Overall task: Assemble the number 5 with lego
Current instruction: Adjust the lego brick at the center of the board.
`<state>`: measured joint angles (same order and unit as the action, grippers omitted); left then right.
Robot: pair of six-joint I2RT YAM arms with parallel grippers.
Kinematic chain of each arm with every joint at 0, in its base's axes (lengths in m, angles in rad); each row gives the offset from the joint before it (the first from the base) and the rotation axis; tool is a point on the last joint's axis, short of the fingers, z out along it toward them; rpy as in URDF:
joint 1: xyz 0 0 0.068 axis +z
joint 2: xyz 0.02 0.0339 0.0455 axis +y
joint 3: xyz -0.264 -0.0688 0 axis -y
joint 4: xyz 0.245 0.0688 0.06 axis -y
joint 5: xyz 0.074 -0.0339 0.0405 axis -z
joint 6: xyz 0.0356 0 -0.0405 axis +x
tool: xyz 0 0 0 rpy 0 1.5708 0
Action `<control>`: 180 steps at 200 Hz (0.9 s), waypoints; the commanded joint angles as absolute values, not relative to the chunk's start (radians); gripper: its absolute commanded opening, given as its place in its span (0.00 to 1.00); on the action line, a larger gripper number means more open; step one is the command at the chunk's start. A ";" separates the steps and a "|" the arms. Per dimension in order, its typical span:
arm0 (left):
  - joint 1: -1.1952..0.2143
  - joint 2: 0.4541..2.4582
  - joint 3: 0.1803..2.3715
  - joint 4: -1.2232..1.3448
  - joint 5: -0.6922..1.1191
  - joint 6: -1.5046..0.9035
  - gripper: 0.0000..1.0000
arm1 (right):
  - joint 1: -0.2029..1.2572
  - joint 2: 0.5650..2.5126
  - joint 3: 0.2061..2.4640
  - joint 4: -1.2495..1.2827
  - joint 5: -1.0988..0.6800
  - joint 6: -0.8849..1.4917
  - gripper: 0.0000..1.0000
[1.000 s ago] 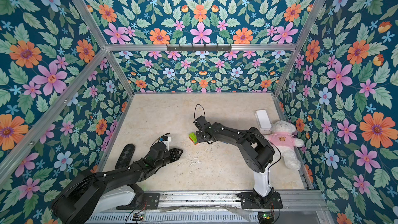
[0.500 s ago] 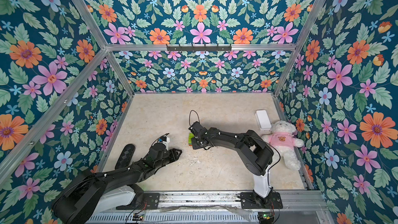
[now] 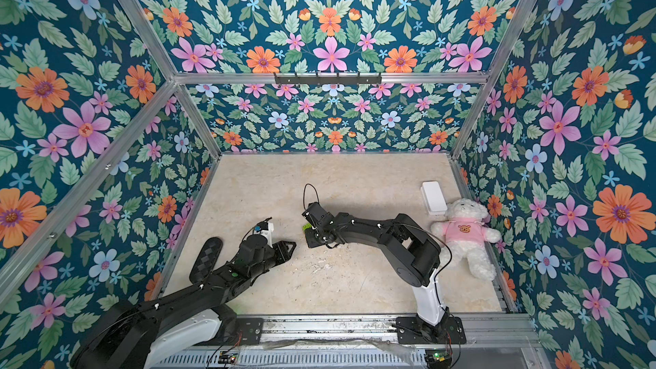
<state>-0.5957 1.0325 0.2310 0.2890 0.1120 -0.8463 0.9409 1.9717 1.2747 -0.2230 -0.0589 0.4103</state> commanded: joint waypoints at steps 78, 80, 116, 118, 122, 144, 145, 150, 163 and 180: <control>-0.523 1.290 0.386 0.519 0.312 -0.873 0.63 | 0.935 1.721 1.096 -0.254 -0.002 0.408 0.06; -0.523 1.296 0.388 0.519 0.314 -0.874 0.63 | 0.934 1.717 1.091 -0.254 -0.001 0.408 0.06; -0.516 1.390 0.434 0.526 0.321 -0.902 0.63 | 0.901 1.667 1.056 -0.254 0.020 0.412 0.06; -0.515 1.395 0.436 0.526 0.321 -0.905 0.63 | 0.899 1.666 1.056 -0.254 0.020 0.411 0.06; -0.513 1.404 0.438 0.527 0.322 -0.911 0.62 | 0.895 1.666 1.054 -0.254 0.021 0.410 0.06; -0.512 1.436 0.456 0.506 0.320 -0.913 0.55 | 0.870 1.628 1.055 -0.256 0.021 0.403 0.06; -0.512 1.436 0.457 0.505 0.320 -0.914 0.55 | 0.869 1.627 1.055 -0.256 0.021 0.403 0.06; -0.512 1.436 0.457 0.501 0.315 -0.916 0.54 | 0.865 1.626 1.058 -0.257 0.023 0.401 0.06; -0.512 1.435 0.459 0.492 0.303 -0.911 0.51 | 0.858 1.631 1.070 -0.267 0.024 0.392 0.06; -0.513 1.437 0.462 0.481 0.294 -0.899 0.48 | 0.853 1.638 1.092 -0.280 0.029 0.374 0.06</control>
